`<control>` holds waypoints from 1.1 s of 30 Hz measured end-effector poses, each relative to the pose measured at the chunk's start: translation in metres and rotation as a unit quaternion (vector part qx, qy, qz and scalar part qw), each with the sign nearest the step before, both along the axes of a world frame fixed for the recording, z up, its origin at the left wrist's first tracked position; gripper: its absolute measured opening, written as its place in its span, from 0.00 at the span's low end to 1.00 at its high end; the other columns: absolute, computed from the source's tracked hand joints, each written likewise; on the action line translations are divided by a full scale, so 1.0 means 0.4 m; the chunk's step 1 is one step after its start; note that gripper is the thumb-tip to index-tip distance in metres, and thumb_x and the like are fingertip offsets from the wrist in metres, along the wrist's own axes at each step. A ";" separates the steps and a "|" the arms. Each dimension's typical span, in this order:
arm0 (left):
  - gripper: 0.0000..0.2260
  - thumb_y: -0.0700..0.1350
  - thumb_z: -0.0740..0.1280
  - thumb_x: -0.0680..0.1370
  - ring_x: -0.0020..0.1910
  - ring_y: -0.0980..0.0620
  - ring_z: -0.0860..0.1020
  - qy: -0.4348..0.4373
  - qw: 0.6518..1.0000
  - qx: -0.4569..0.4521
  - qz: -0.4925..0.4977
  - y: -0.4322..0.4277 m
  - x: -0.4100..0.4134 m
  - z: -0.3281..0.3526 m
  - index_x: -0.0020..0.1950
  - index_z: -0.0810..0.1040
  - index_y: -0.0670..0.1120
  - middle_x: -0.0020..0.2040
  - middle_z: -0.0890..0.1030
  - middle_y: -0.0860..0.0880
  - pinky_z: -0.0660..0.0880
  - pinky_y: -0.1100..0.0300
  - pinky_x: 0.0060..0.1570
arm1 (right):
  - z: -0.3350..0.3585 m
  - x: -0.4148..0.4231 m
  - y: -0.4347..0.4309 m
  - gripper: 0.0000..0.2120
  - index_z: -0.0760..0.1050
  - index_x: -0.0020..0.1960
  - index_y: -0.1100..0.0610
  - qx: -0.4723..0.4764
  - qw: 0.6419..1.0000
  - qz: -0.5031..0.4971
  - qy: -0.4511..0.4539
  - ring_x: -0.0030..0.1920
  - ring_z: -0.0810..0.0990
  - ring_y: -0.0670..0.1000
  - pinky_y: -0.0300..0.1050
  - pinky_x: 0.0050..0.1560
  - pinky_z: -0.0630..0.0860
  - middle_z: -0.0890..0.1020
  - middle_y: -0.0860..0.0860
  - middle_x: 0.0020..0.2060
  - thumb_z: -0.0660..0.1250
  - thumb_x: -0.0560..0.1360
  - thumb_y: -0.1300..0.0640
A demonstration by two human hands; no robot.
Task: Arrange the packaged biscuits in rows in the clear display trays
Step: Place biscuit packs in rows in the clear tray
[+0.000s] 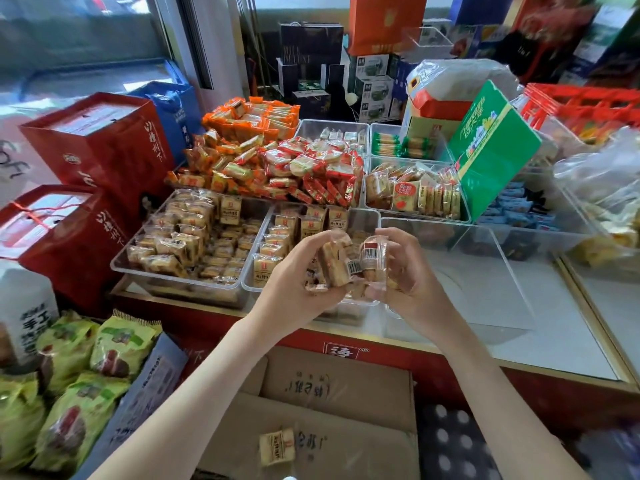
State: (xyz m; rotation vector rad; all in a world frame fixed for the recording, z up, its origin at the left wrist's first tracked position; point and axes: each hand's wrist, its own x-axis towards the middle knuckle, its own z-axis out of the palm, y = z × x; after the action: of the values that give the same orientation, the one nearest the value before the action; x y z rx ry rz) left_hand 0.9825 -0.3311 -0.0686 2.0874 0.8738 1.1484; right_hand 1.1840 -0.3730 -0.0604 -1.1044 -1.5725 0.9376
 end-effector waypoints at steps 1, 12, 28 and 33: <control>0.29 0.45 0.76 0.71 0.64 0.53 0.75 0.027 0.999 -0.003 0.020 0.001 -0.004 -0.003 0.69 0.70 0.51 0.64 0.76 0.53 0.72 0.66 0.60 | 0.001 0.001 0.000 0.31 0.66 0.64 0.37 -0.007 1.000 0.001 0.003 0.56 0.79 0.46 0.39 0.57 0.75 0.78 0.45 0.55 0.74 0.69 0.58; 0.31 0.50 0.74 0.66 0.56 0.46 0.72 0.249 0.935 0.189 0.166 0.007 -0.048 -0.049 0.67 0.68 0.49 0.57 0.78 0.47 0.70 0.49 0.56 | -0.019 -0.006 0.026 0.28 0.65 0.64 0.41 -0.153 0.978 0.015 0.142 0.48 0.76 0.52 0.48 0.49 0.76 0.72 0.56 0.50 0.70 0.66 0.48; 0.23 0.48 0.66 0.73 0.59 0.46 0.72 0.221 0.921 0.296 0.121 0.001 -0.056 -0.072 0.67 0.68 0.44 0.60 0.80 0.43 0.74 0.51 0.59 | -0.016 -0.044 0.047 0.35 0.58 0.63 0.41 0.011 0.993 -0.043 -0.107 0.42 0.75 0.37 0.32 0.41 0.73 0.71 0.46 0.50 0.75 0.64 0.47; 0.25 0.48 0.69 0.72 0.59 0.47 0.72 0.214 0.927 0.286 0.110 0.003 -0.051 -0.081 0.67 0.68 0.44 0.60 0.80 0.43 0.75 0.54 0.57 | -0.018 -0.033 0.055 0.39 0.56 0.66 0.43 0.006 0.991 -0.054 -0.125 0.50 0.75 0.38 0.31 0.49 0.73 0.69 0.47 0.55 0.76 0.64 0.46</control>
State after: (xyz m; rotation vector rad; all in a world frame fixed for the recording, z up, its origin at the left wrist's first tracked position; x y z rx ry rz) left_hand 0.9619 -0.3298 -0.1010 2.8560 1.0882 1.1793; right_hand 1.1708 -0.3512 -0.0678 -1.3253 -1.6966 0.7395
